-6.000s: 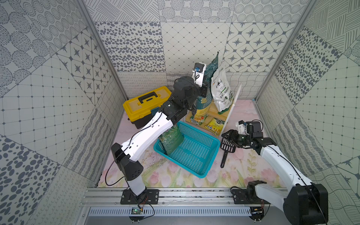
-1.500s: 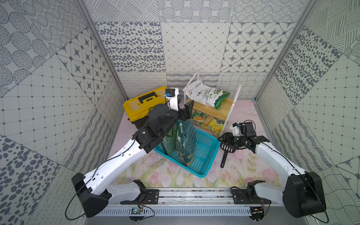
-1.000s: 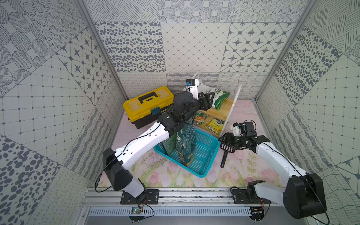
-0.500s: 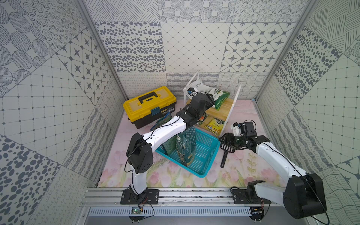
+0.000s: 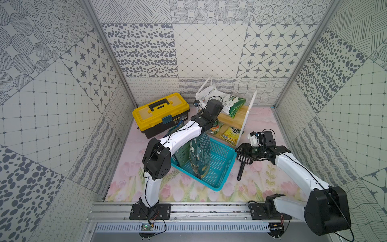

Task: Take down the fertilizer bag from the shelf
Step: Pick up the fertilizer bag from the shelf.

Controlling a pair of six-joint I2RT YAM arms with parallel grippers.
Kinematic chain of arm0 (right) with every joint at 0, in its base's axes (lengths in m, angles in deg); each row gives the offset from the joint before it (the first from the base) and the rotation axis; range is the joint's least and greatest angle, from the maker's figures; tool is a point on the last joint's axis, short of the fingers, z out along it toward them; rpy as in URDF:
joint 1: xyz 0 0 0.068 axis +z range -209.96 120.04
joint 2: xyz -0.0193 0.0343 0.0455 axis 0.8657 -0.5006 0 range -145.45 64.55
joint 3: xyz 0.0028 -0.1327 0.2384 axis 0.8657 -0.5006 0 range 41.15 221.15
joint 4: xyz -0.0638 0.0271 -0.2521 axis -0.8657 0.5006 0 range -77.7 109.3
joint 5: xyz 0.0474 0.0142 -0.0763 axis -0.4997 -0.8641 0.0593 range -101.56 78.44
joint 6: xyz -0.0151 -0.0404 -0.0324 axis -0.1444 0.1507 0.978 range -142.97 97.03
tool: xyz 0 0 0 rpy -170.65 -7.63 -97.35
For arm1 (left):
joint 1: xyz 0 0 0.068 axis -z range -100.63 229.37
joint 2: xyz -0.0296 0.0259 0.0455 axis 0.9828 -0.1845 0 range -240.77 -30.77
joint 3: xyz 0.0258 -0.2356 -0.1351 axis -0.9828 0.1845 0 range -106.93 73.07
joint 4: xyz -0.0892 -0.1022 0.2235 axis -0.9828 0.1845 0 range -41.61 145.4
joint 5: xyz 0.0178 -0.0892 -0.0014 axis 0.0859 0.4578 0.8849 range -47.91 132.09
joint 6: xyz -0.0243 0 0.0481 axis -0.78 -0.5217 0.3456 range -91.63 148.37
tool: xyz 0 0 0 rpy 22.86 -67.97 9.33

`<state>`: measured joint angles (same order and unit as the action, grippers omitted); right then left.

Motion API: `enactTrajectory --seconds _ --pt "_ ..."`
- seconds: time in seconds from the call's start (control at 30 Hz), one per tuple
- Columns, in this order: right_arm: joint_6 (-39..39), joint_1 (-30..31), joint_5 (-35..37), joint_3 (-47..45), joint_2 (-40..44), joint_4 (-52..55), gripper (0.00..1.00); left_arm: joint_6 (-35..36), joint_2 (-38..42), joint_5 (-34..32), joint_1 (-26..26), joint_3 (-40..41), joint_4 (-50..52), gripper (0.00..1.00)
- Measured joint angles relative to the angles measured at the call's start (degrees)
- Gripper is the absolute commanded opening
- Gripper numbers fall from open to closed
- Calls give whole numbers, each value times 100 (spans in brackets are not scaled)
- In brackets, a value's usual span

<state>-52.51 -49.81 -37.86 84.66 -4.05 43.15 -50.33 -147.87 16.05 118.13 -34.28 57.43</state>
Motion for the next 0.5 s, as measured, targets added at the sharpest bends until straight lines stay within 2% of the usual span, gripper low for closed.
enactTrajectory --seconds 0.17,0.3,0.4,0.47,0.5 --pt "0 0 2 0 0 2 62 -85 -422 37 -98 -527 107 67" --pt "0 0 2 0 0 0 62 -111 -645 26 -175 -769 92 61" --pt "0 0 2 0 -4 2 62 -101 -769 26 -195 -887 55 43" --pt "0 -2 2 0 -13 7 62 -68 -846 37 -201 -944 20 18" --pt "0 0 2 0 -24 9 62 -57 -881 61 -210 -964 -20 10"
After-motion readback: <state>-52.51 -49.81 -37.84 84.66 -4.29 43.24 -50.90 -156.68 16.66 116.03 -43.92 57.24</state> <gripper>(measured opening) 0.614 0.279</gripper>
